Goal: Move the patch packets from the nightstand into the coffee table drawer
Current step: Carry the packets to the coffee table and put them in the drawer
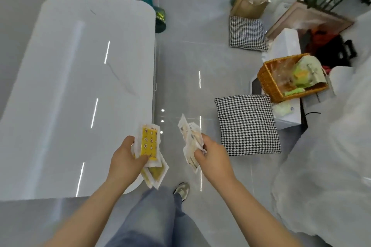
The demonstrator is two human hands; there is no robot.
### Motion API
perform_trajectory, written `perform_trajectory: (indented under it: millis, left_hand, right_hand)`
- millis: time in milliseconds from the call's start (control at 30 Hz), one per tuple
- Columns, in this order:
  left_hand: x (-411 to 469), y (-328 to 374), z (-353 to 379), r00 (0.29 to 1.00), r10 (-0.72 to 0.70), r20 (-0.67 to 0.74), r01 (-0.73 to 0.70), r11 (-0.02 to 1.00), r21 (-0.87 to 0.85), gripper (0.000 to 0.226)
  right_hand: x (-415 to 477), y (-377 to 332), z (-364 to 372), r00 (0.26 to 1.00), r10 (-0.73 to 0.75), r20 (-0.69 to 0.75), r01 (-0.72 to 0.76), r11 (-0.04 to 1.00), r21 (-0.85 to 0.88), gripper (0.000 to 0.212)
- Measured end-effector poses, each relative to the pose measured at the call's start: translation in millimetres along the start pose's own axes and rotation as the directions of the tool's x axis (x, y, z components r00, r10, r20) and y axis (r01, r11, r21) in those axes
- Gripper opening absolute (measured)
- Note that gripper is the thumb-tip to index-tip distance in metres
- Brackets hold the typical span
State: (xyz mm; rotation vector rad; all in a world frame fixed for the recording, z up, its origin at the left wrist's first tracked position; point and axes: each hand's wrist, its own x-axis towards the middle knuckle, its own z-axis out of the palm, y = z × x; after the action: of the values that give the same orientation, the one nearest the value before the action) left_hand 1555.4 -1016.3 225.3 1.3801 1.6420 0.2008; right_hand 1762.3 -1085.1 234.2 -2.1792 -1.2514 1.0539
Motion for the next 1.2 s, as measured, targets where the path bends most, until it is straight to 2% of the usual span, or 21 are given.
perform_trajectory:
  millis: [200, 567, 800, 1033, 1200]
  left_hand:
    - [18, 9, 10, 0.989, -0.109, -0.100, 0.101, 0.992, -0.079, 0.032]
    - [87, 51, 11, 0.962, -0.227, -0.155, 0.197, 0.962, -0.189, 0.028]
    - [109, 67, 0, 0.915, -0.334, -0.226, 0.261, 0.918, -0.299, 0.028]
    - [121, 75, 5, 0.816, -0.485, -0.315, 0.338, 0.842, -0.421, 0.029]
    - [121, 90, 28, 0.698, -0.619, -0.360, 0.366, 0.740, -0.564, 0.026]
  right_hand:
    - [57, -5, -10, 0.985, -0.104, 0.140, 0.117, 0.989, -0.087, 0.038]
    - [166, -34, -36, 0.953, -0.178, 0.247, 0.221, 0.962, -0.158, 0.027]
    - [214, -65, -35, 0.903, -0.227, 0.366, 0.303, 0.938, -0.166, 0.035]
    - [267, -88, -25, 0.789, -0.290, 0.542, 0.458, 0.865, -0.204, 0.031]
    - [301, -103, -25, 0.661, -0.325, 0.677, 0.592, 0.780, -0.204, 0.022]
